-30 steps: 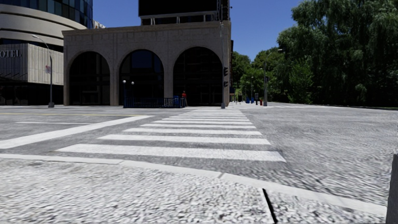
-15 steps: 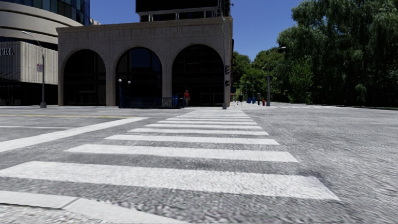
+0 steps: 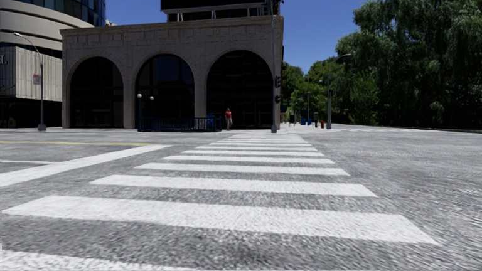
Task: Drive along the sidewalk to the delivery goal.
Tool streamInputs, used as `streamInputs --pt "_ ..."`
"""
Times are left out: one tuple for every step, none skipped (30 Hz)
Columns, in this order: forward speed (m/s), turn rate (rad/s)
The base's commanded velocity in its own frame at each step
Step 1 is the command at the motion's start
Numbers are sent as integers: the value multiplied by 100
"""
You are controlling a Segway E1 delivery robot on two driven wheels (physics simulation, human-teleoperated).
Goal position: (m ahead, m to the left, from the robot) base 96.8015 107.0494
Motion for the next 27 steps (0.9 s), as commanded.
streamInputs --pt "200 0" --pt "200 0" --pt "200 0" --pt "200 0" --pt "200 0" --pt "200 0" --pt "200 0" --pt "200 0" --pt "200 0" --pt "200 -2" --pt "200 -5" --pt "200 -5" --pt "200 -11" --pt "200 -19" --pt "200 -22" --pt "200 -22" --pt "200 -23" --pt "200 -24" --pt "200 -24" --pt "200 -24" --pt "200 -24" --pt "200 -24" --pt "200 -24" --pt "200 -24" --pt "200 -24" --pt "200 -24" --pt "200 -24"
